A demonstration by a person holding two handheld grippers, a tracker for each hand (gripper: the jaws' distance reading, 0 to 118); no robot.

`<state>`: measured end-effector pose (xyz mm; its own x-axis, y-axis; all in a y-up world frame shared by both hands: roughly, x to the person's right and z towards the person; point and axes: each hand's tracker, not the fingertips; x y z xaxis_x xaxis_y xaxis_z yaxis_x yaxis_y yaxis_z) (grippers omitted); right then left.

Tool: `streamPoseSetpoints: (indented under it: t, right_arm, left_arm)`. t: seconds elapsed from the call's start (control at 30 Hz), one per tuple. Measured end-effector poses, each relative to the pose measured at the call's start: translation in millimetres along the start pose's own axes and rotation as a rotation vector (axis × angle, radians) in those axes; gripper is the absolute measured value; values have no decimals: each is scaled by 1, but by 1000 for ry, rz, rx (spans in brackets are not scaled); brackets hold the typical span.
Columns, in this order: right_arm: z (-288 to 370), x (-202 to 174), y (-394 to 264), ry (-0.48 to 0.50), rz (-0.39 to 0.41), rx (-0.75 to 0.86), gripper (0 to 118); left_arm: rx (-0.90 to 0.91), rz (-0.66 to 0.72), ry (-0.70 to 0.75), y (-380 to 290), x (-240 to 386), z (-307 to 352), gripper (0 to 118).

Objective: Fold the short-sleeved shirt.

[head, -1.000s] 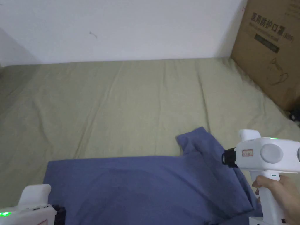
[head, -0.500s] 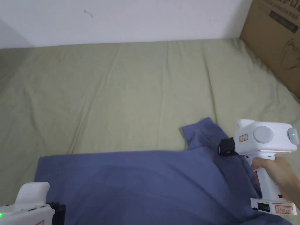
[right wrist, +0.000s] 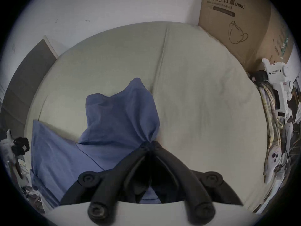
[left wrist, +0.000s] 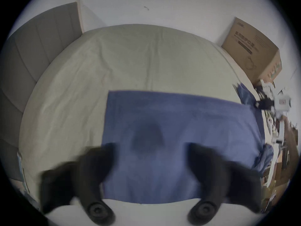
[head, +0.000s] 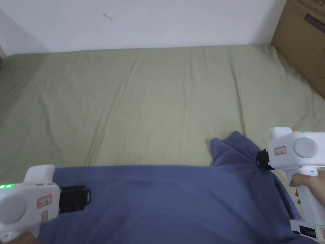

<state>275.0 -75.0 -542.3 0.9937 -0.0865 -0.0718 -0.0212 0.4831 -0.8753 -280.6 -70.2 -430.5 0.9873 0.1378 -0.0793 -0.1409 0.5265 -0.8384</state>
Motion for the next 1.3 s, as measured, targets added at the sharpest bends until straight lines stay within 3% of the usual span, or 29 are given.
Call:
streamPoseSetpoints:
  t: [0.03,0.27,0.3,0.33,0.37,0.4,0.43,0.5,0.53,0.67,0.9,1.1,1.3]
  right_arm:
    - [4,-5,-4,-2,-3,4,0]
    - [-4,0,-11,1,-35,-27,0]
    - [-6,-1,-11,0,-36,-29,0]
    - [-7,-1,-11,0,-38,-31,0]
    - [-7,-1,-11,-1,-38,-32,0]
    - [-7,-1,-11,2,-40,-33,0]
    - [-5,-2,-11,1,-43,-32,0]
    - [1,-1,-9,14,-49,-27,0]
    - [5,-1,-8,23,-54,-23,0]
    - [33,-1,-7,39,-63,10,0]
    - [111,6,-31,73,-55,88,0]
    - [173,10,-104,87,-34,125,0]
    - [166,15,-191,56,-31,7,0]
  left_arm:
    - [4,12,-3,10,-5,-7,111]
    - [-40,106,12,59,-19,-59,106]
    - [-60,141,-21,63,-21,-70,100]
    - [-94,153,-20,62,-21,-80,87]
    - [-107,126,79,59,-19,-85,83]
    - [-94,86,35,59,-15,-82,80]
    - [-84,76,55,61,-11,-75,67]
    - [-44,1,104,61,-6,-62,21]
    - [-49,8,82,60,-6,-57,3]
    - [-63,33,43,57,-2,-40,3]
    - [67,-27,5,36,-5,56,3]
    - [113,-42,-43,-34,-16,137,3]
    - [-14,-56,-34,-126,-23,143,3]
